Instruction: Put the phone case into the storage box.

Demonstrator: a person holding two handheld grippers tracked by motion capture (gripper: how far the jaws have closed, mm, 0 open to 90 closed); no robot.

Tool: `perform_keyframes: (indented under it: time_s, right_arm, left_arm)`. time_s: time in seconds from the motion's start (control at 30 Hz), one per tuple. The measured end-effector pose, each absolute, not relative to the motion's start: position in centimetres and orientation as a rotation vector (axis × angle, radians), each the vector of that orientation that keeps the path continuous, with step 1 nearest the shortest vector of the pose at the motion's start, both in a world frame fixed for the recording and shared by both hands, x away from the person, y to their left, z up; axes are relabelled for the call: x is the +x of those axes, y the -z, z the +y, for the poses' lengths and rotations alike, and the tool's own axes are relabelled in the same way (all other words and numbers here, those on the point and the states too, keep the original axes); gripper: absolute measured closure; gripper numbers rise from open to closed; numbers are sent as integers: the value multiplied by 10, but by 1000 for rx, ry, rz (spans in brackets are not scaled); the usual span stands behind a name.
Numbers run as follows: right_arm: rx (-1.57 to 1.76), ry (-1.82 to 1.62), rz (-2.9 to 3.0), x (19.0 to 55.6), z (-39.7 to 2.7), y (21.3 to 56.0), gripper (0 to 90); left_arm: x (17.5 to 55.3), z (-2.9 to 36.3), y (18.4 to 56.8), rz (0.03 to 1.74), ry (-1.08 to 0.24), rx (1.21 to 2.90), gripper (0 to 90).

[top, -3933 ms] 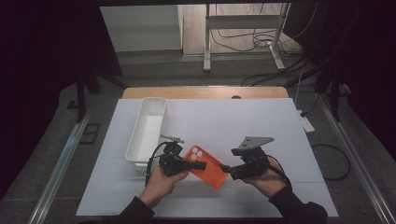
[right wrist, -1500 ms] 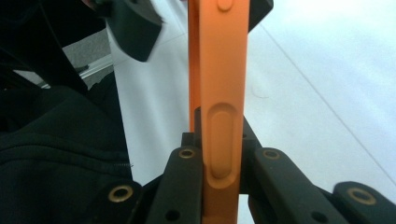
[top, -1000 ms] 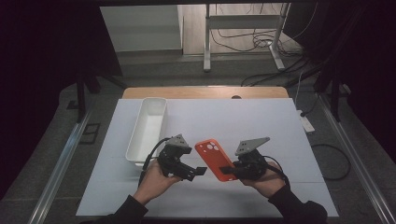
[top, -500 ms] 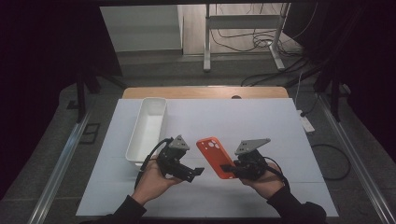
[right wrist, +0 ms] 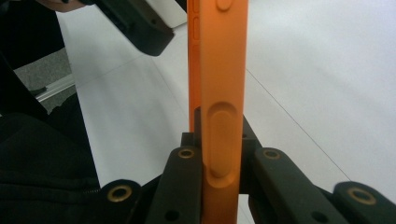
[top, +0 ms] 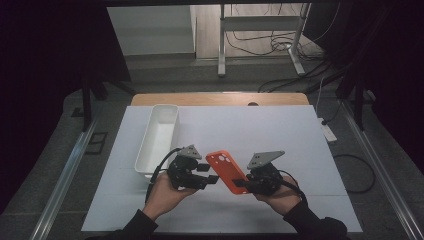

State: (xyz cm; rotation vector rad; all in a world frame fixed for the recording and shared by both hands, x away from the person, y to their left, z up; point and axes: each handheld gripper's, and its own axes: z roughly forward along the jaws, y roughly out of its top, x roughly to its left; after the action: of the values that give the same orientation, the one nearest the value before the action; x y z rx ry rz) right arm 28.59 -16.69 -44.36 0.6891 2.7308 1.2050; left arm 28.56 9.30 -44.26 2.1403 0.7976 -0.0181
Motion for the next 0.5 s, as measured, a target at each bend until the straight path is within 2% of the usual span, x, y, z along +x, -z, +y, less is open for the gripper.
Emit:
perform_keyframes:
  time_s: [0.13, 0.5]
  right_arm:
    - [679, -1205, 2735, 285, -165, 444, 846]
    - [645, -1193, 2748, 281, -160, 445, 846]
  left_arm:
    - [286, 95, 442, 802, 31, 2120, 570]
    - [289, 98, 444, 801, 103, 2094, 728]
